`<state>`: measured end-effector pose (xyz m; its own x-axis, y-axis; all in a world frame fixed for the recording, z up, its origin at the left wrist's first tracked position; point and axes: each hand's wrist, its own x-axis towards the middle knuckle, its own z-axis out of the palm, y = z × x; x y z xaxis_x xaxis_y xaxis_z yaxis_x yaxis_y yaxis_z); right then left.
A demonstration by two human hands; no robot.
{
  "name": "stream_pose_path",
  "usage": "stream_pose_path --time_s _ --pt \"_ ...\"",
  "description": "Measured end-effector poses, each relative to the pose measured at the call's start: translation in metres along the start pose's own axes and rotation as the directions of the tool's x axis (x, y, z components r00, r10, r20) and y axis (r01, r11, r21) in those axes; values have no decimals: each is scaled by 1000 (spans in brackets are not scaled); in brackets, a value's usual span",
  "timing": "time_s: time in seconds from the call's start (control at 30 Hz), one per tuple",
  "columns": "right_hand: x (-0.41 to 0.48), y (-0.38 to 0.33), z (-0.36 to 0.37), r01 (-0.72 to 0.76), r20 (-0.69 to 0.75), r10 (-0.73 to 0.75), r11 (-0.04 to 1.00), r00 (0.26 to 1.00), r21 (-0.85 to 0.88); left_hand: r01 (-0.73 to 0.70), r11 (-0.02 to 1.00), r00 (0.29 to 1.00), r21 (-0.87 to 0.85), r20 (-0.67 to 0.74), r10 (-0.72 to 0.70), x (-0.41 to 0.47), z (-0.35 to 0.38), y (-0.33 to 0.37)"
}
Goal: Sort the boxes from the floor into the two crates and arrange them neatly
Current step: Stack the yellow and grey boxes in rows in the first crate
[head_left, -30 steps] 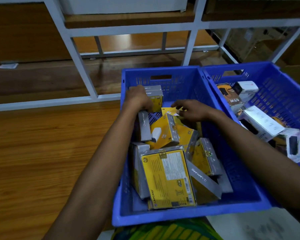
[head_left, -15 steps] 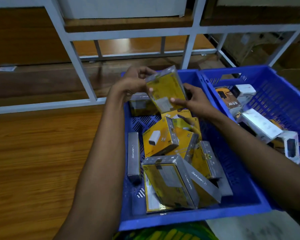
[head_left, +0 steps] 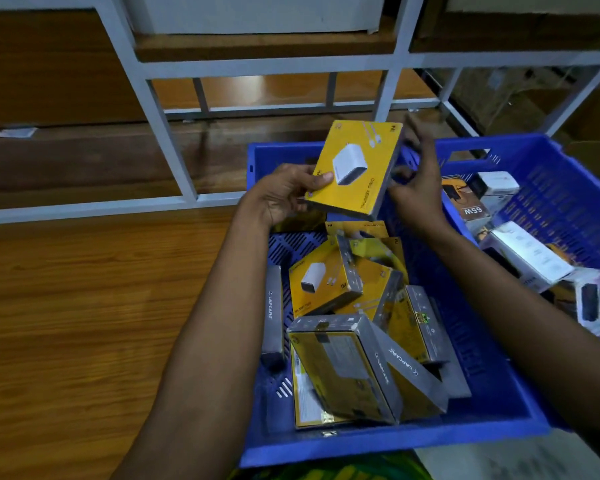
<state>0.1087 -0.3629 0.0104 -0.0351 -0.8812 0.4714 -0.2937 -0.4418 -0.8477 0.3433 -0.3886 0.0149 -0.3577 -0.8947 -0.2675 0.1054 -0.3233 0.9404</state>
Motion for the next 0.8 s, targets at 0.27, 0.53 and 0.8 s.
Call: stream_pose_path --time_s 0.27,0.53,0.8 --pt "-6 -11 12 -542 322 456 797 830 268 -53 993 990 -102 -137 38 3 4 -1" --pt "5 17 -5 -196 178 225 966 958 -167 -452 810 744 373 -343 573 1 -16 -7" --pt "5 24 4 64 339 139 848 931 -526 -282 573 843 769 -87 531 2 -5 -8"
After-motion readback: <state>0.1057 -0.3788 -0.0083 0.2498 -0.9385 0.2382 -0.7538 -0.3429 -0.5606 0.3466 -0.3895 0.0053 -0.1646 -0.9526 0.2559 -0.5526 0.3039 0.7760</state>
